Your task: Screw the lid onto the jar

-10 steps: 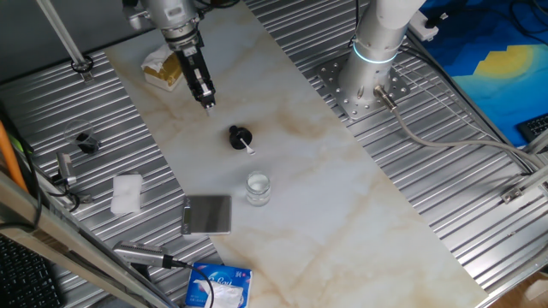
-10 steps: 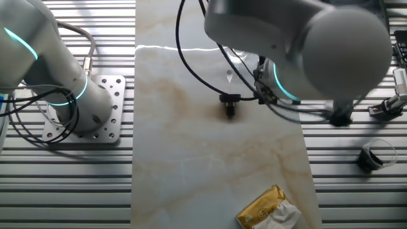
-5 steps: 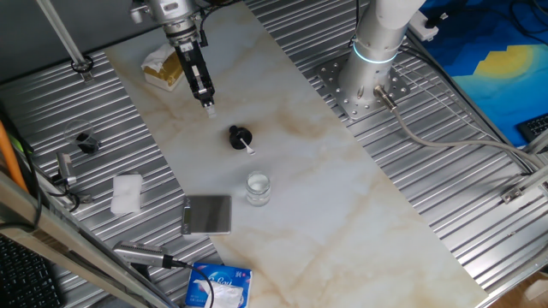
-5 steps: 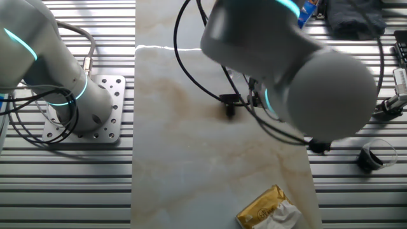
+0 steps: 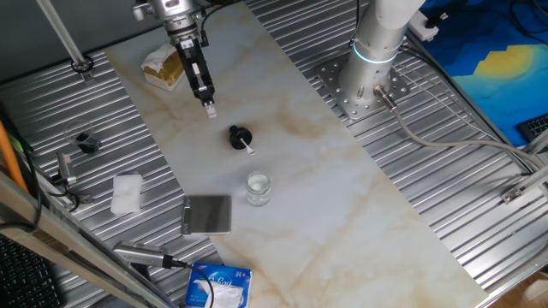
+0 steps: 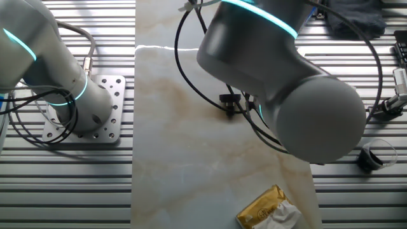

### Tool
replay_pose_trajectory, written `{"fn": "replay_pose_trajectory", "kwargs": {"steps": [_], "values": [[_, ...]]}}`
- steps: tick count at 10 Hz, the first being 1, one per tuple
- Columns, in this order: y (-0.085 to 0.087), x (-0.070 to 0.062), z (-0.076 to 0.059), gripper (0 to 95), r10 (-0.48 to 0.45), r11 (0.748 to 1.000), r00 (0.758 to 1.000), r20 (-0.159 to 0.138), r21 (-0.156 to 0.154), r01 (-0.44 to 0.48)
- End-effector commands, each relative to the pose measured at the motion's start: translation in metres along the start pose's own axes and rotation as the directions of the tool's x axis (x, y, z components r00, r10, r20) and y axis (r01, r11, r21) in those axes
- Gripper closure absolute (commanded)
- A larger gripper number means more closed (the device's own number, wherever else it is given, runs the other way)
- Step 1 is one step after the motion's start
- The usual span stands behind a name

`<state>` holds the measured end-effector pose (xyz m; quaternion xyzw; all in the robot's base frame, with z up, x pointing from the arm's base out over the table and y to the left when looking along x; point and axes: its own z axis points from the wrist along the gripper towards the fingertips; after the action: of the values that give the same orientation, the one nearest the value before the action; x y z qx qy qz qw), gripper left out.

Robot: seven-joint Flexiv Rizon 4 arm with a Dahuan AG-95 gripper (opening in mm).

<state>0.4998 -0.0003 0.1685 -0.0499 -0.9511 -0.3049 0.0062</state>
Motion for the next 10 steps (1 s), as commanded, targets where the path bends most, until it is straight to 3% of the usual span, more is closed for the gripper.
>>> {"fn": "replay_pose_trajectory", "kwargs": {"steps": [1,3,4,5,6,7,8,10], "values": [[0.0,0.0002,0.0,95.0,-0.804,0.566,0.574,-0.154,0.099,0.819],[0.0,0.0002,0.0,95.0,-0.821,0.54,0.548,-0.159,0.095,0.837],[0.0,0.0002,0.0,95.0,-0.85,0.492,0.5,-0.165,0.087,0.866],[0.0,0.0002,0.0,95.0,-0.868,0.461,0.468,-0.169,0.081,0.884],[0.0,0.0002,0.0,95.0,-0.883,0.431,0.437,-0.172,0.076,0.899],[0.0,0.0002,0.0,95.0,-0.888,0.419,0.426,-0.174,0.074,0.905],[-0.0001,0.0002,0.0,95.0,-0.903,0.385,0.391,-0.176,0.068,0.92],[-0.0001,0.0002,0.0001,95.0,-0.911,0.367,0.373,-0.174,0.063,0.928]]}}
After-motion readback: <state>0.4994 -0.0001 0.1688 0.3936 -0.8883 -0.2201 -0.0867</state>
